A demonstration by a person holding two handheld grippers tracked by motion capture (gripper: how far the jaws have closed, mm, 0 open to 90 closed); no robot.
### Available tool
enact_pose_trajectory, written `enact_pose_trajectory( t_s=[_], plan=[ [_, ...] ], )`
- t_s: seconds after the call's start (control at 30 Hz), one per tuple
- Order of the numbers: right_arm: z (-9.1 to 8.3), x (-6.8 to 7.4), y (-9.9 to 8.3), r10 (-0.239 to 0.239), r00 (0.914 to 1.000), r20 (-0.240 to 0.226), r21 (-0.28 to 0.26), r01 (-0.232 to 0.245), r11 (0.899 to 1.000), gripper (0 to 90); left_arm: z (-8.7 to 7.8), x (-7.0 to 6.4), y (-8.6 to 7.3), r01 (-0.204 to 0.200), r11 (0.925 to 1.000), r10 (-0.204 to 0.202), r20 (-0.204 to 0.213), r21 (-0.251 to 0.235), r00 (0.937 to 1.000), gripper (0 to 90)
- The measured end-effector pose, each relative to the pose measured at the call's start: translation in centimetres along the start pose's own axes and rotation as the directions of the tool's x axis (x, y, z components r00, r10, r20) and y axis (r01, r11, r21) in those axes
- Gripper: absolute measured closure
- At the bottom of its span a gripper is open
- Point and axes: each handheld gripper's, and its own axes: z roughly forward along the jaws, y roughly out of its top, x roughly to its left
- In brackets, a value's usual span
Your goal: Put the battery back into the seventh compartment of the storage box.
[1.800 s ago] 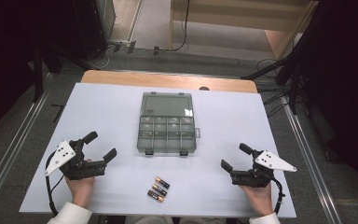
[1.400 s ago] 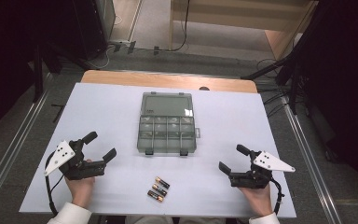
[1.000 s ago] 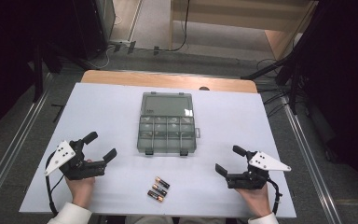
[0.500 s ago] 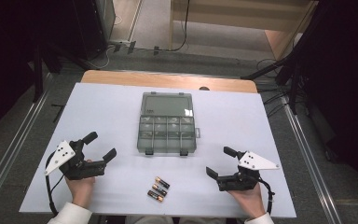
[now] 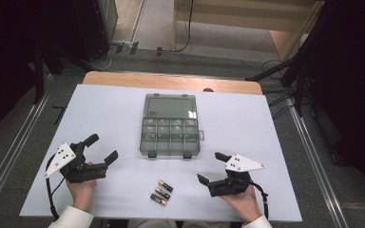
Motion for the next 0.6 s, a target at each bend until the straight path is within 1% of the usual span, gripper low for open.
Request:
enact_pose_trajectory(
  t_s=[0.03, 0.17, 0.3, 0.37, 0.4, 0.43, 0.47, 0.53, 0.6],
  plan=[
    [0.4, 0.3, 0.1, -0.008, 0.9999, -0.006, 0.015, 0.009, 1.000, 3.8, 0.0, 0.0, 0.0, 0.001, 1.0000, -0.001, -0.001, -0.001, 1.0000, 4.5],
    [1.2, 0.9, 0.4, -0.023, 0.9993, -0.028, 0.042, 0.025, 0.999, 3.6, 0.0, 0.0, 0.0, 0.000, 1.0000, 0.000, -0.002, 0.000, 1.0000, 4.5],
    [2.0, 1.5, 0.6, -0.025, 0.9985, -0.048, 0.065, 0.028, 0.998, 3.7, 0.0, 0.0, 0.0, -0.001, 1.0000, 0.001, -0.001, -0.002, 1.0000, 4.5],
    [2.2, 1.6, 0.7, -0.024, 0.9984, -0.051, 0.073, 0.028, 0.997, 3.7, 0.0, 0.0, 0.0, -0.001, 1.0000, 0.001, 0.000, -0.001, 1.0000, 4.5],
    [2.7, 1.9, 0.7, -0.020, 0.9979, -0.061, 0.096, 0.026, 0.995, 3.8, 0.0, 0.0, 0.0, -0.003, 1.0000, 0.003, 0.001, 0.002, 1.0000, 4.5],
    [2.7, 1.9, 0.7, -0.020, 0.9979, -0.061, 0.096, 0.026, 0.995, 3.8, 0.0, 0.0, 0.0, -0.003, 1.0000, 0.003, 0.001, 0.002, 1.0000, 4.5],
    [2.8, 2.0, 0.7, -0.023, 0.9976, -0.065, 0.104, 0.030, 0.994, 3.8, 0.0, 0.0, 0.0, -0.003, 1.0000, 0.003, 0.002, 0.002, 1.0000, 4.5],
    [3.5, 2.5, 0.8, -0.035, 0.9958, -0.085, 0.137, 0.046, 0.989, 3.8, 0.0, 0.0, 0.0, -0.001, 1.0000, 0.001, 0.001, 0.001, 1.0000, 4.5],
    [4.0, 2.9, 0.9, -0.040, 0.9949, -0.093, 0.158, 0.054, 0.986, 3.8, 0.0, 0.0, 0.0, -0.001, 1.0000, 0.001, 0.001, -0.001, 1.0000, 4.5]
  ],
)
